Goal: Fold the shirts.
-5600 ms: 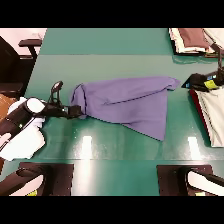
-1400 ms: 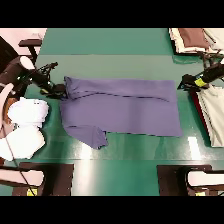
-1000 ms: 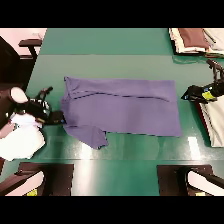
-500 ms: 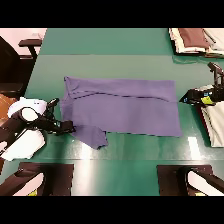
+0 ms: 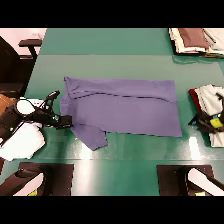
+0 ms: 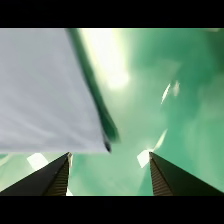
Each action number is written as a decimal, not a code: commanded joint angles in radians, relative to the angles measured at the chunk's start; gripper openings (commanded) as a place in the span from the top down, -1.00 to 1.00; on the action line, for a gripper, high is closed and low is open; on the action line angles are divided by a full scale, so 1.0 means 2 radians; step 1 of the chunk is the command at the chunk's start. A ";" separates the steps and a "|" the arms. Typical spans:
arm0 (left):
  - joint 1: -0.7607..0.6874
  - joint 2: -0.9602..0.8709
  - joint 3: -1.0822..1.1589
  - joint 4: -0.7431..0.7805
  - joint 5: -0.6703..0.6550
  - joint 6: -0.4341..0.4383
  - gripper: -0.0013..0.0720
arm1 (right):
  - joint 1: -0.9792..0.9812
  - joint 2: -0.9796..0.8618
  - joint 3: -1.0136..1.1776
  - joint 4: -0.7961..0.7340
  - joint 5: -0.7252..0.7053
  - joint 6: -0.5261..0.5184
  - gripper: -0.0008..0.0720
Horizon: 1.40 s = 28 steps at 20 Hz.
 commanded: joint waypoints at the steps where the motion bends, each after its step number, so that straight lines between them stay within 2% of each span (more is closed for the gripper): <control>1: 0.000 0.000 0.011 0.003 -0.006 0.005 0.90 | -0.042 0.000 -0.090 0.051 -0.034 -0.023 -0.47; 2: 0.000 0.000 0.011 0.003 -0.006 0.005 0.90 | -0.038 0.000 -0.104 0.065 -0.050 -0.023 -0.31; 3: 0.000 0.000 0.011 0.003 -0.005 0.005 0.90 | -0.028 0.000 -0.116 0.078 -0.068 -0.023 -0.25; 7: 0.000 0.000 0.011 0.005 0.002 0.005 0.90 | 0.031 0.000 -0.121 0.107 -0.117 -0.022 -0.25; 8: 0.000 0.000 0.011 0.006 0.001 0.005 0.89 | 0.043 0.000 -0.121 0.108 -0.120 -0.022 -0.16; 10: 0.000 0.000 0.014 0.019 -0.013 0.014 0.90 | 0.064 0.000 -0.120 0.105 -0.116 -0.022 0.52; 11: 0.000 0.001 0.023 0.035 -0.031 0.014 0.90 | 0.069 0.000 -0.117 0.102 -0.106 -0.027 0.94; 13: 0.000 0.025 0.036 0.070 -0.068 0.012 0.90 | 0.071 0.004 -0.095 0.087 -0.067 -0.034 0.93; 16: 0.000 0.108 0.036 0.128 -0.139 -0.011 0.90 | 0.068 0.058 -0.056 0.029 0.006 -0.034 0.93; 20: 0.000 0.175 0.050 0.122 -0.226 -0.010 0.90 | 0.068 0.149 -0.023 -0.029 0.075 -0.008 0.94; 23: 0.000 0.160 0.080 0.121 -0.184 -0.008 0.90 | 0.085 0.151 0.015 -0.028 0.065 0.001 0.94; 28: 0.000 0.020 0.139 0.129 -0.054 0.040 0.90 | 0.156 -0.002 0.130 -0.024 -0.005 0.018 0.94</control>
